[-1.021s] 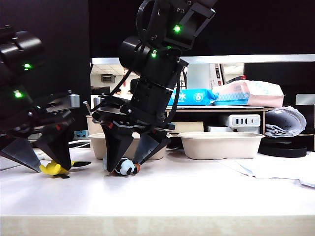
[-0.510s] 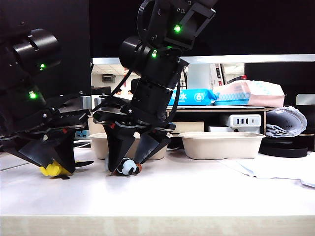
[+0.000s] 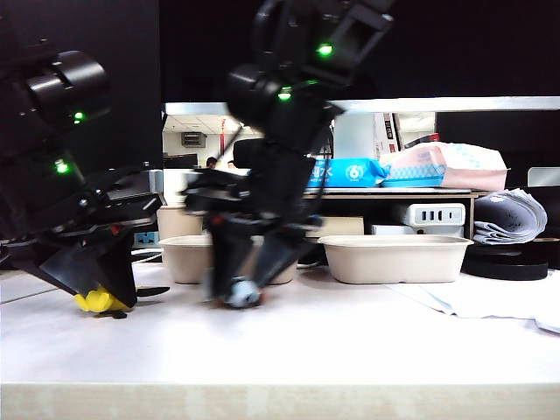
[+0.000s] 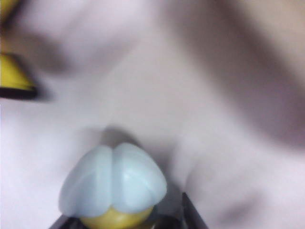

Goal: Put the dolls with similar sizes into the same paper box, while dolls with different sizes go into separate paper boxes.

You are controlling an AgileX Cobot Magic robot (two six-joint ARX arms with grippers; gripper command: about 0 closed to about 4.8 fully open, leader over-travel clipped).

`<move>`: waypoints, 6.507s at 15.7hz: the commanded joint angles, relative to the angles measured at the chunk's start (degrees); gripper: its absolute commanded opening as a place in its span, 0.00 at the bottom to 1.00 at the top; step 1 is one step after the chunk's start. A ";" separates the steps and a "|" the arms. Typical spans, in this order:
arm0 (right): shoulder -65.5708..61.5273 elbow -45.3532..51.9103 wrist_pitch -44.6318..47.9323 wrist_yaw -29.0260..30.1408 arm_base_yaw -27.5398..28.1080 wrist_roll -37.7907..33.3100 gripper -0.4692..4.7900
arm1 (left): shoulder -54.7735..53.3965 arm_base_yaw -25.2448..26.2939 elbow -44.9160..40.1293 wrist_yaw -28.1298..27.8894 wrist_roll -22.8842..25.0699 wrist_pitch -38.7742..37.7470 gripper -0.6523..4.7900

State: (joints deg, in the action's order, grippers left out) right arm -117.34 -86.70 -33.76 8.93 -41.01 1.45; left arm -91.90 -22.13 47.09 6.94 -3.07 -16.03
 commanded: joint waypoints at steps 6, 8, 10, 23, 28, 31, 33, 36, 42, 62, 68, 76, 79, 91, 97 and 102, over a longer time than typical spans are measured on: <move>7.91 -1.16 6.25 0.09 5.11 -1.40 0.18 | -1.66 -0.33 16.28 2.23 -0.37 -10.69 0.32; 7.82 -1.51 12.63 0.24 6.47 -1.46 0.18 | -1.68 -0.28 19.67 -1.22 1.05 -9.33 0.31; 7.58 -1.53 16.11 0.17 7.39 -1.77 0.18 | -1.68 -0.13 20.11 -3.34 1.38 -5.81 0.31; 2.56 -1.62 23.37 8.81 13.20 -1.44 0.55 | -14.19 3.13 20.13 4.68 1.36 22.29 0.35; 2.71 -2.99 22.01 11.30 13.33 -1.49 0.55 | -14.03 3.13 20.15 4.92 1.36 22.05 0.87; 6.19 -5.92 15.39 11.63 13.33 -1.38 0.07 | -9.01 3.13 20.13 4.61 1.29 16.24 0.21; 10.67 -5.90 10.60 11.76 13.33 -1.36 0.08 | -2.08 3.13 20.13 2.14 1.11 13.40 0.11; 21.29 -2.69 4.11 10.14 13.42 0.09 0.08 | 14.19 3.13 17.29 -1.64 0.94 9.70 0.11; 55.34 26.77 18.14 2.67 13.42 -4.39 0.08 | 50.77 3.08 -5.22 -1.86 -6.86 13.57 0.11; 68.17 38.07 15.78 1.22 13.42 -4.37 0.08 | 80.91 23.43 -23.06 -8.50 0.37 5.60 0.11; 68.17 38.07 15.78 1.25 13.42 -4.37 0.08 | 89.09 25.24 -36.83 -6.88 -4.46 9.97 0.11; 68.17 38.07 15.80 1.25 13.42 -4.37 0.08 | 91.69 25.16 -41.68 -6.93 -5.14 12.70 0.11; 68.17 38.07 15.78 1.25 13.42 -4.37 0.08 | 91.69 25.05 -42.91 -6.91 -5.55 12.96 0.11; 68.17 38.07 15.80 1.25 13.42 -4.37 0.08 | 91.69 25.05 -46.56 -6.69 -6.58 18.27 0.11; 68.17 38.07 15.80 1.25 13.42 -4.37 0.08 | 91.69 25.07 -46.56 -6.71 -8.44 18.64 0.11; 68.17 38.07 15.80 1.25 13.42 -4.37 0.08 | 91.69 25.07 -46.56 -6.71 -8.26 17.84 0.11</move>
State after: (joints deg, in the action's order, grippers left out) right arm -49.28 -48.34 -18.81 10.22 -27.57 -2.74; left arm -0.21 2.96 0.47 -0.05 -11.31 1.43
